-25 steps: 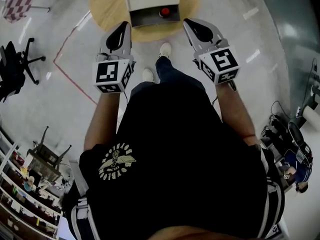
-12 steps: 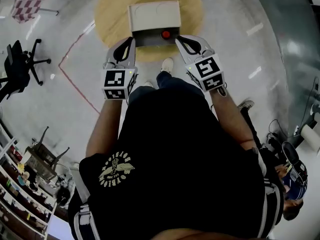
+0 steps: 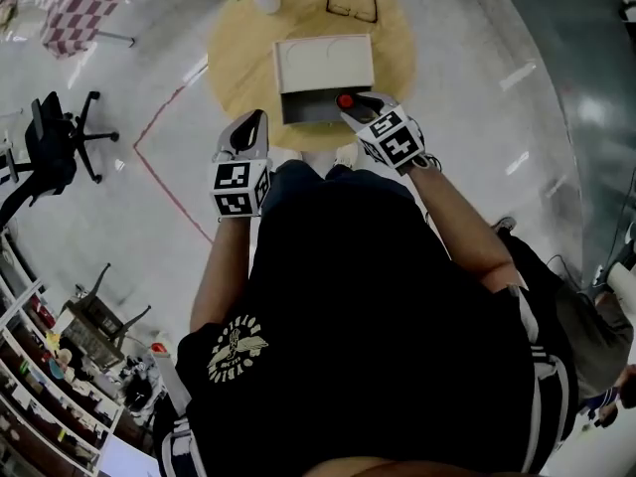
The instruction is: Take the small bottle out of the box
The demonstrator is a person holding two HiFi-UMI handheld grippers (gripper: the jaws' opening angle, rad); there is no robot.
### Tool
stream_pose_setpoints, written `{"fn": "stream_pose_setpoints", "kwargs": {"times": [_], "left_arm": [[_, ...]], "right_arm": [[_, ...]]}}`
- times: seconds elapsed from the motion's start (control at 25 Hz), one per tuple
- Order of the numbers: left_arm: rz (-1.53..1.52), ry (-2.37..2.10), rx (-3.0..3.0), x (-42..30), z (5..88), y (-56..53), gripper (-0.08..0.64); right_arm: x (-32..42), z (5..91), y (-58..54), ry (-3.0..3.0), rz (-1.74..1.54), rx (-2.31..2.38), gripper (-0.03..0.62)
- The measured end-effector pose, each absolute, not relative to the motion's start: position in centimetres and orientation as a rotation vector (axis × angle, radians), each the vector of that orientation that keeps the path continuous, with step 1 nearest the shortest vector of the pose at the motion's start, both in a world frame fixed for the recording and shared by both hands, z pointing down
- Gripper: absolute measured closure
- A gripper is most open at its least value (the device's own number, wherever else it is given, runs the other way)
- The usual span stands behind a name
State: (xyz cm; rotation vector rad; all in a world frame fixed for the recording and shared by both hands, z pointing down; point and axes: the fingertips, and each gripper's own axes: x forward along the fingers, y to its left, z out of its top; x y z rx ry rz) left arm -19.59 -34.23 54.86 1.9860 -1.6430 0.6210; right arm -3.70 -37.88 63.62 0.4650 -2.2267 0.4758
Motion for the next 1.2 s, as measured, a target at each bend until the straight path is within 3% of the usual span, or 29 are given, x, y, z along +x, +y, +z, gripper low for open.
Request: {"fn": "stream_pose_setpoints", "kwargs": {"times": [0.44,0.6,0.96,1.2], "left_arm": [[0.664,-1.467,2.121,-21.5,56.0,-37.2,0.560],[0.687,-1.435,2.161,-22.8,55.7,-36.8,0.560],[0.645,-1.438,2.252,-25.4,52.0,-36.9,0.560],[0.544,-1.459,2.334,-26.2,48.5,-38.1,0.560]], "right_arm": [[-4.6,71.7,-40.0,-2.096,0.560,0.704,0.416],[-4.5,72.3,-40.4,-2.065,0.500,0.797,0.453],[-4.6,71.9,-39.3,-1.982,0.342,0.800,0.453],[-5.2,64.4,-39.2,-2.060,0.415,0.840,0.453]]}}
